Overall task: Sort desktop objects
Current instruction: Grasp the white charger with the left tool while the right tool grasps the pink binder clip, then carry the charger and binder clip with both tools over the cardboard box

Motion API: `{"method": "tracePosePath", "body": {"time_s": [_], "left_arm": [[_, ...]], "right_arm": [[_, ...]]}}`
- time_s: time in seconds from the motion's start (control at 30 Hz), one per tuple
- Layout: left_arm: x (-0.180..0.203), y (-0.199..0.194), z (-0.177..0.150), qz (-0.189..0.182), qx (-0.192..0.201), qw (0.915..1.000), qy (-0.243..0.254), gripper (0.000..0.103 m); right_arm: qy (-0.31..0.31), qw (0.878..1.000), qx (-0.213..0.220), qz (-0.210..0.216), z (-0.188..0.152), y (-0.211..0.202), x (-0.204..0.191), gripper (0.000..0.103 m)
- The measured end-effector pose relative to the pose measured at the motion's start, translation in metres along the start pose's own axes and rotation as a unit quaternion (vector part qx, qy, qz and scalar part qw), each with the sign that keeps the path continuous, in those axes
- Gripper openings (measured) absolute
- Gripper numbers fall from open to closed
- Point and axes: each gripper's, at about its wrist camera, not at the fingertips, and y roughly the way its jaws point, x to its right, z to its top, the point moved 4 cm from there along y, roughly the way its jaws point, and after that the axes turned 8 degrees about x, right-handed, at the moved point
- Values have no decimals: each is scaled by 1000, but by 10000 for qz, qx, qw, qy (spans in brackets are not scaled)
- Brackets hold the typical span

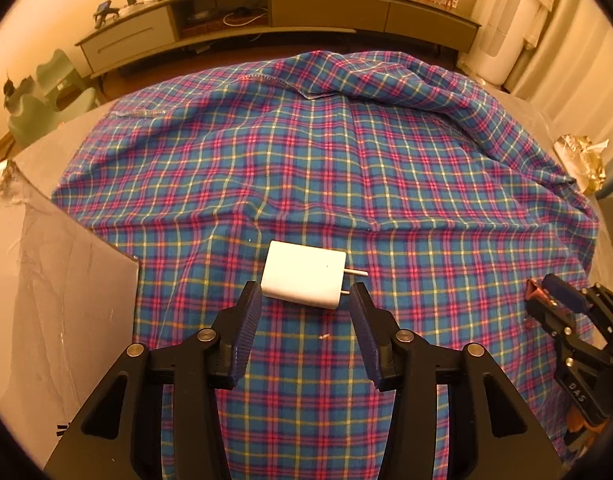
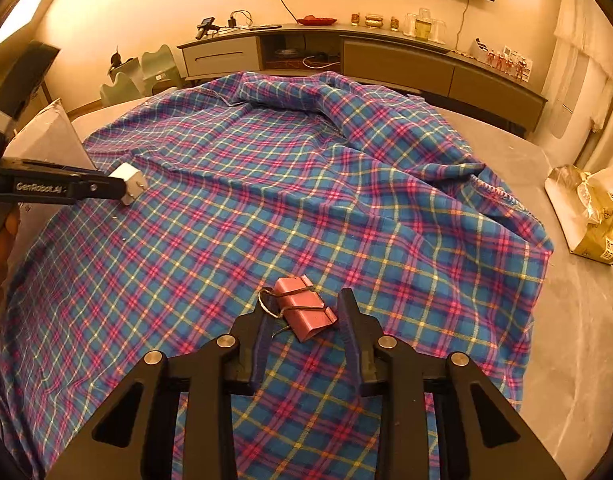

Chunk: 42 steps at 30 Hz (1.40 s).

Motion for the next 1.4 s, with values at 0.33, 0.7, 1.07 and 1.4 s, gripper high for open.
{"method": "tracePosePath", "body": {"time_s": [0.33,0.7,1.07,1.4], "left_arm": [[4,7,-3,27,159,9998,92,51],[3,-24,-9,-128,330,9994,29,50],[14,-74,-32,-421,405,9983,84,50],[14,-121,-64,-474,493,9972,296,50]], "right_arm": [[41,9999,126,-45,-1,0,5,31],[-41,9995,219,225,6,-16,-14,23],[302,9954,485,768,10,-51,-32,23],[162,9945,614,838,5,-74,-73,23]]}}
